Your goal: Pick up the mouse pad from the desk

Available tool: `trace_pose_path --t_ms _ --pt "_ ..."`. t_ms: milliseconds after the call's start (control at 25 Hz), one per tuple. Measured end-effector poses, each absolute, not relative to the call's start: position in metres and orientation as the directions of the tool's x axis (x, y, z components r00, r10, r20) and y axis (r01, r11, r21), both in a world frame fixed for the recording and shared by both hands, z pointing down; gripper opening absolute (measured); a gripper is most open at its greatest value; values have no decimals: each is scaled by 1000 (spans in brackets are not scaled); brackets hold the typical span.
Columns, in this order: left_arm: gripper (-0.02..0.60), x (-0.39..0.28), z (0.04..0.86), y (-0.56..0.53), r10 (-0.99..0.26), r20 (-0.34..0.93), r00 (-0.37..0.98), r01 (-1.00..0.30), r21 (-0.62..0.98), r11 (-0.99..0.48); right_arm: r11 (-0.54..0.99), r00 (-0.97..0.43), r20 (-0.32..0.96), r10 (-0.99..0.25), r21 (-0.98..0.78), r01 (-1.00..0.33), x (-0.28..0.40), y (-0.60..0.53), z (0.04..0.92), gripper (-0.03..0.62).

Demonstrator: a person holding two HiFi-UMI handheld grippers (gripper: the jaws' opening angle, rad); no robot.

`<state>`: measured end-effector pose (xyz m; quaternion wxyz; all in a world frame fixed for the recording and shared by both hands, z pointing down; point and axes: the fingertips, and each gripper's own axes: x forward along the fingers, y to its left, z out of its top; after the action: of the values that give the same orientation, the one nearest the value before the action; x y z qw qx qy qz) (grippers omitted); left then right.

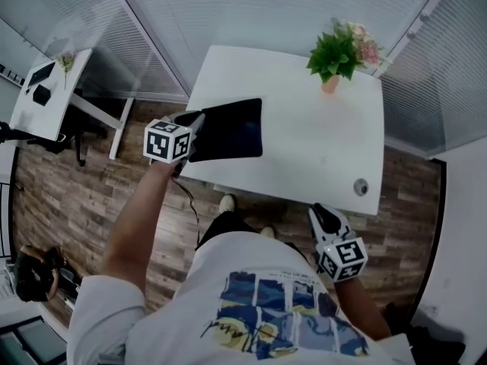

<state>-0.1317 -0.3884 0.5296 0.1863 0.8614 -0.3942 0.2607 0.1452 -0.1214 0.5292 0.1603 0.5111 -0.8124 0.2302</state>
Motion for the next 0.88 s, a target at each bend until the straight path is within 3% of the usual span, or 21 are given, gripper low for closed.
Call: trace_pose_path --t_ms 880 --pt "25 -177 377 -306 -717 474 512 -838 93 -537 465 -517 434 -738 -229 -855 142 -42 518 38"
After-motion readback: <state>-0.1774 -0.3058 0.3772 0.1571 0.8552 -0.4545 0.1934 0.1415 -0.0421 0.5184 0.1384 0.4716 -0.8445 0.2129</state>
